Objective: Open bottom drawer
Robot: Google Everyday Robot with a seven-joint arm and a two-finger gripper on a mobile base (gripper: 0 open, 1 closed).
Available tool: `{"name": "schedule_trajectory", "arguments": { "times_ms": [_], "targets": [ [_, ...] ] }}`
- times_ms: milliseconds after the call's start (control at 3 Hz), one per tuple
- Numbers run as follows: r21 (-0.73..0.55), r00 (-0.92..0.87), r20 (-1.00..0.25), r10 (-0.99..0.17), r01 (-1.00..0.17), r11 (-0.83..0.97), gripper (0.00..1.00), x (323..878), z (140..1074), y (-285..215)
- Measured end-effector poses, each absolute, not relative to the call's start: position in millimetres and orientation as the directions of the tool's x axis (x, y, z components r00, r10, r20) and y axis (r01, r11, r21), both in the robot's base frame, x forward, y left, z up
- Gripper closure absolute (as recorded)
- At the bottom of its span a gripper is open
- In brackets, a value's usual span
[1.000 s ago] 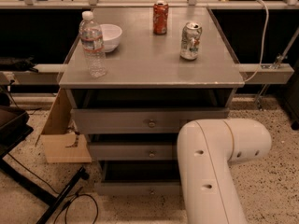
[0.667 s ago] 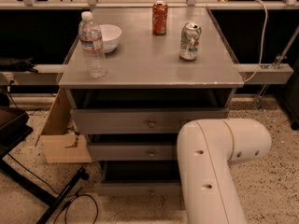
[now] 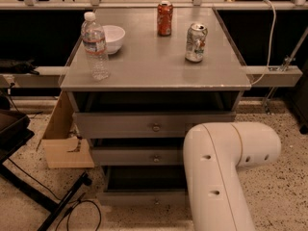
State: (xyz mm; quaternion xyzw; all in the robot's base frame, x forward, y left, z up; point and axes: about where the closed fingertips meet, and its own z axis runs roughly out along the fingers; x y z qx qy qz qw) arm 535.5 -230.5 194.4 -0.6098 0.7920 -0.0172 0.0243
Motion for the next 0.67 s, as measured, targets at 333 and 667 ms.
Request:
{"name": "schedule_trajectory", "arguments": {
  "times_ms": [333, 667],
  "targets": [
    [-0.057, -0.255, -0.017, -0.967, -0.965, 0.256, 0.73, 535.5, 194.4, -230.5],
    [-0.057, -0.255, -0.017, -0.967, -0.965, 0.256, 0.50, 535.5, 194.4, -230.5]
  ]
}}
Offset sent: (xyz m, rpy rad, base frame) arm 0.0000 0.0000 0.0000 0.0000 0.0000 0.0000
